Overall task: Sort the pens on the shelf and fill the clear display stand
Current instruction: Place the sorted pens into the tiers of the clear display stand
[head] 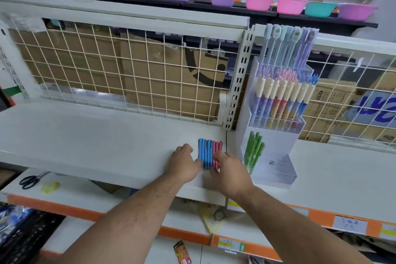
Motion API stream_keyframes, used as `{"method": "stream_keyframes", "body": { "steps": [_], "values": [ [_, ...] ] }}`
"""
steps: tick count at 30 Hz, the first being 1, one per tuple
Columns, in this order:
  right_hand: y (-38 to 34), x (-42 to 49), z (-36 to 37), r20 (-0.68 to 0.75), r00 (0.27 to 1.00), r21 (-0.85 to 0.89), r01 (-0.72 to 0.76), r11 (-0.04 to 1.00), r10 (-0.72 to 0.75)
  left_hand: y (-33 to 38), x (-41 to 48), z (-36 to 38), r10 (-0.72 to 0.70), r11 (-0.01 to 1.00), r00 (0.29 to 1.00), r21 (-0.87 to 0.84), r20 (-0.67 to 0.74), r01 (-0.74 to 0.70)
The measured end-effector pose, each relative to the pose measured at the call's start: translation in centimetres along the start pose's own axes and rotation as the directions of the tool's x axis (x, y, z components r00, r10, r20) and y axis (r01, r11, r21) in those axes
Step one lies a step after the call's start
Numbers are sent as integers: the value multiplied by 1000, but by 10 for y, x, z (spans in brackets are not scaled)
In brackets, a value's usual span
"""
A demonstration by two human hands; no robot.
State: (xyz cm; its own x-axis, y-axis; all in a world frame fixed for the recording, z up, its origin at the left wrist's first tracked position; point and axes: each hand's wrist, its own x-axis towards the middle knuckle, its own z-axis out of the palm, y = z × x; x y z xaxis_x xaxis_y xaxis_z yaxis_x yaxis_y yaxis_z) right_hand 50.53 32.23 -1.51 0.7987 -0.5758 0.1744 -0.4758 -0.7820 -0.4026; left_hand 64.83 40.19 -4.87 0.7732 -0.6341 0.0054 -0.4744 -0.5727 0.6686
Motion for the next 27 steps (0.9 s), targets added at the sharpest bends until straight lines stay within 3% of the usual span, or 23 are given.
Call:
{"method": "stream_keyframes", "body": {
  "steps": [9,21,27],
  "values": [
    [-1,23,3,53,995,-20,-87,996,88,16,25,7,-51,991,998,126,30,46],
    [-1,26,2,4,993,-4,-114,993,114,27,39,0,-160,925,984,362,83,120],
    [0,18,-1,1,994,28,-110,993,110,29,37,-2,-199,798,964,600,175,56]
  ]
}}
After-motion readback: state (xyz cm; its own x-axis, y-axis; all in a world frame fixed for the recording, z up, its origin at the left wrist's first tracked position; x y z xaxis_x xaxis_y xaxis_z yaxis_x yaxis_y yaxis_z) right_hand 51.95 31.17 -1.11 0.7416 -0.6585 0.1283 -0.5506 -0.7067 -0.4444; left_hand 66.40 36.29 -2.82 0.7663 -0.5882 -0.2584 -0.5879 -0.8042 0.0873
